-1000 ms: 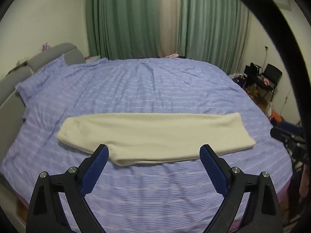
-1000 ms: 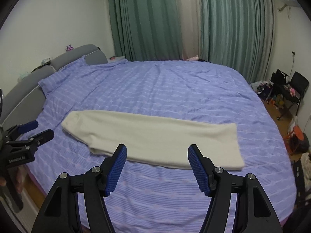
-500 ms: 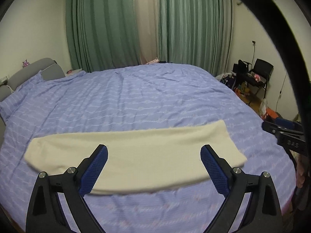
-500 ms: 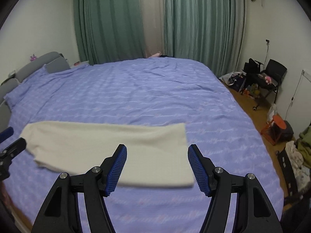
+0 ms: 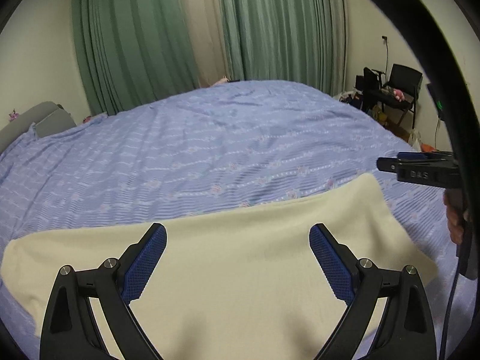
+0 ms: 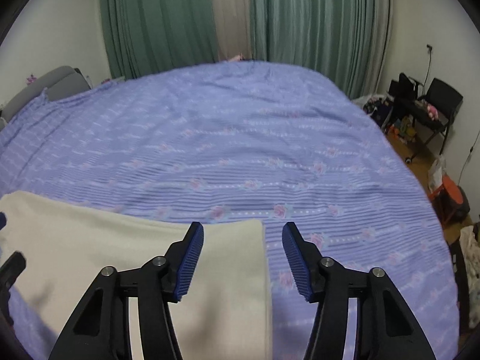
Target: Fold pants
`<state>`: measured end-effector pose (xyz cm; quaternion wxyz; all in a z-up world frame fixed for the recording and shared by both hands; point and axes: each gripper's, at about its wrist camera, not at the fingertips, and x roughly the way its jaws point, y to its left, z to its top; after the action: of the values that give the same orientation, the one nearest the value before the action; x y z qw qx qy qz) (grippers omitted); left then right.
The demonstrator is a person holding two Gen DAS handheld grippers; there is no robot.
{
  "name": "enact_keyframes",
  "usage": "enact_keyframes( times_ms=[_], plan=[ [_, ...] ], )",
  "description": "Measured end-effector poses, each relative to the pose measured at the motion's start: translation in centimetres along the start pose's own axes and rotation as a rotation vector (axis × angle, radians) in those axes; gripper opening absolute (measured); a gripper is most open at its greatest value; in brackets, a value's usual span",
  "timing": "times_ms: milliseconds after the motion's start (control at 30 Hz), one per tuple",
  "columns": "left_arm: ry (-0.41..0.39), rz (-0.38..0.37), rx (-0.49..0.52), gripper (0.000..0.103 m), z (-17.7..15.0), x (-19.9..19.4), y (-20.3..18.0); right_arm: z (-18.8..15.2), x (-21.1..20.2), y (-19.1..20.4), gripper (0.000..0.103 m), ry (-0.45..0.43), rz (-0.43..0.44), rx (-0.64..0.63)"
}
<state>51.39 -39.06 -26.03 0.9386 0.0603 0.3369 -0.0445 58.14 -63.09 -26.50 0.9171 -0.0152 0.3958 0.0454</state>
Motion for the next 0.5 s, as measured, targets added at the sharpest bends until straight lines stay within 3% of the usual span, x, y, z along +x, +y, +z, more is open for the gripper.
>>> enact_keyframes(
  times_ms=[200, 500],
  plan=[
    [0.066, -0.022, -0.024, 0.097, -1.2, 2.8, -1.1, -0.1, 5.7, -0.8, 0.047, 0.076, 0.012, -0.010],
    [0.087, -0.039, -0.011, 0.097, -1.7, 2.9, -2.2, -1.4, 10.6, -3.2, 0.047, 0.212, 0.184, 0.108]
  ],
)
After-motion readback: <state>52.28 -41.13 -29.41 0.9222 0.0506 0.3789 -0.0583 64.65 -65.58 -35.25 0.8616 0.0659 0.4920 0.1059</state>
